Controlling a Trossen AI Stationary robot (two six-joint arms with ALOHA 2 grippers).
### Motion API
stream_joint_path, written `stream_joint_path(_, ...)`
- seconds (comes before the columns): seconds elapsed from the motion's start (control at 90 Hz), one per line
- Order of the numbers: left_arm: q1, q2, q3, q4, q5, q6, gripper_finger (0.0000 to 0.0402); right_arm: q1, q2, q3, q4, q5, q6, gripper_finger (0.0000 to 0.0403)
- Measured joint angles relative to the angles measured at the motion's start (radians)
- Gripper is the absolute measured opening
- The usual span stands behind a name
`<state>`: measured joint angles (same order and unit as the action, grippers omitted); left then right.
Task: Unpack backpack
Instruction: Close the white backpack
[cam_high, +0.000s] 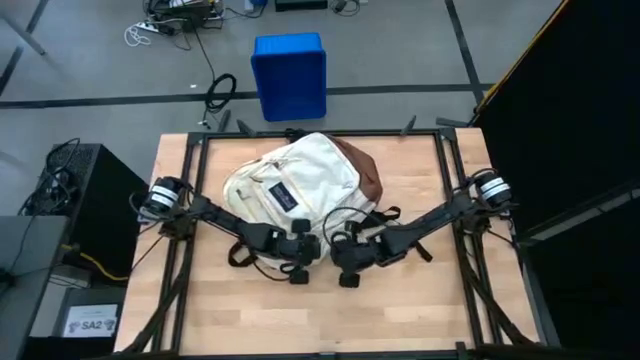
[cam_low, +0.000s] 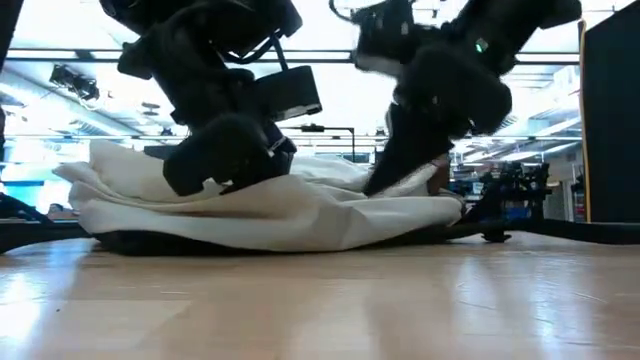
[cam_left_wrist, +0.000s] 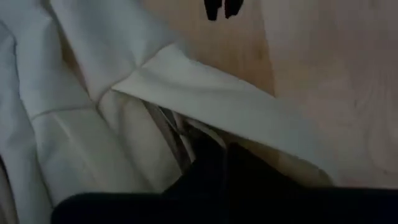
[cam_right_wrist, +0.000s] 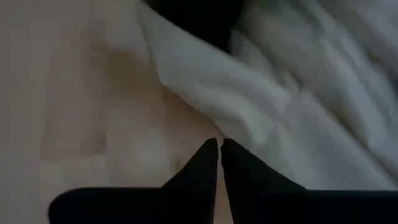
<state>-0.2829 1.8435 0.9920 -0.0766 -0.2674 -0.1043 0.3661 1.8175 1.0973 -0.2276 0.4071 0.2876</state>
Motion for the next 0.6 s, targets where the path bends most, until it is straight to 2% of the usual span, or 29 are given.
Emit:
stream_joint_path(0.111,-0.001,-0.014,0.000,0.002,0.043,0.013,0.0000,-0.012,-0.005,0.001,0.067,-0.011,-0.133,0.0015)
stream_joint_path(0.222,-0.008,-0.048,-0.002,-0.017,0.081,0.022,0.0000,-0.032,-0.004,0.000,0.066,-0.037,-0.216,0.0053)
stream_joint_path(0.411,-0.024,-0.115,-0.001,-0.031,0.096,0.051,0.0000,-0.063,0.011,0.000,0.114,-0.129,-0.311,0.0166)
stream_joint_path(0.6,-0.025,-0.122,-0.001,-0.022,0.120,0.056,0.0000,-0.086,0.043,-0.001,0.214,-0.162,-0.416,0.0279)
